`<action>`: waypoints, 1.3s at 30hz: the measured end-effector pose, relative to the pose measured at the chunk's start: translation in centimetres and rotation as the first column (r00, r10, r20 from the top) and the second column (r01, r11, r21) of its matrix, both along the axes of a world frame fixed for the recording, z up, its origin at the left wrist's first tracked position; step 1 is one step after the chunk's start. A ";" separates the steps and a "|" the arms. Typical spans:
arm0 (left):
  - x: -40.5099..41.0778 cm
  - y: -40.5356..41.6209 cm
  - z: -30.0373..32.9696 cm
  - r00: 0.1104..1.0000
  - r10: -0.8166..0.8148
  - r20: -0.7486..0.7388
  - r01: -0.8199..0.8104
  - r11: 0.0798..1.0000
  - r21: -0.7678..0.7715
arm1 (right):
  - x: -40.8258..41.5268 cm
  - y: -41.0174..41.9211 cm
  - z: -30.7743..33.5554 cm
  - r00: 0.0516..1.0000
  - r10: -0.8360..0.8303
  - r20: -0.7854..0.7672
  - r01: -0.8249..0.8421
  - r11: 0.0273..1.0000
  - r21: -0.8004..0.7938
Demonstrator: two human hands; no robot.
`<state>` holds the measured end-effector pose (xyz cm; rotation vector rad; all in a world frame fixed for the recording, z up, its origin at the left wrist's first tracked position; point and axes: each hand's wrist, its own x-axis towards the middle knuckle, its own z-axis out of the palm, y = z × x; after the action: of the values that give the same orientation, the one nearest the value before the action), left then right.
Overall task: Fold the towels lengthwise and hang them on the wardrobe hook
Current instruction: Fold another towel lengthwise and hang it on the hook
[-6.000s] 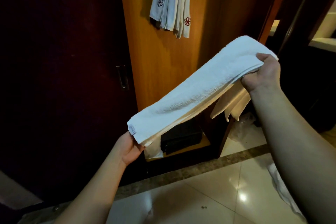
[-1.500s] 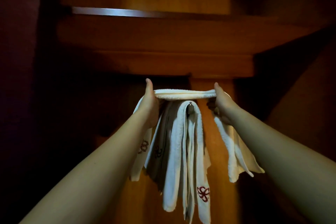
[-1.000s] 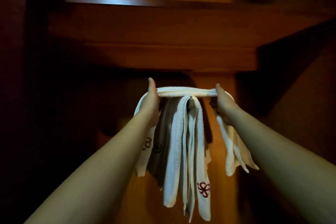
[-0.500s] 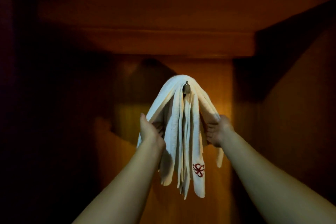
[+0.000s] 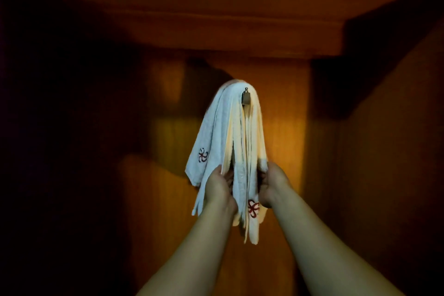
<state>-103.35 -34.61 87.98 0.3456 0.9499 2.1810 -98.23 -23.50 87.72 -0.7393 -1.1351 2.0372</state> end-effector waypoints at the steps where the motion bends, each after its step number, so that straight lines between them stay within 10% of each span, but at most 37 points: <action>1: 0.1 0.2 0.0 1.000 -0.012 0.015 0.012 1.000 0.023 | 0.0 -0.2 0.0 1.000 0.012 -0.007 -0.012 1.000 -0.004; 14: -2.0 -1.1 -6.0 0.997 -0.061 0.051 0.078 0.864 -0.498 | 1.6 -1.4 -4.4 0.948 -0.014 0.318 0.051 0.993 -0.108; 31: 1.1 -9.5 -9.0 0.952 -0.146 -0.268 -0.088 0.711 -0.698 | 10.6 -4.3 -9.6 0.769 -0.168 0.617 -0.104 0.919 0.379; 39: 9.9 -16.5 -12.7 0.589 -0.520 -0.619 -0.282 0.585 -0.760 | 20.2 -11.3 -13.2 0.502 -0.316 0.805 -0.533 0.620 0.576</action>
<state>-93.47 -51.12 75.32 0.9535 2.2304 1.0907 -78.07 -34.83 74.55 -1.2449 -2.5129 0.8421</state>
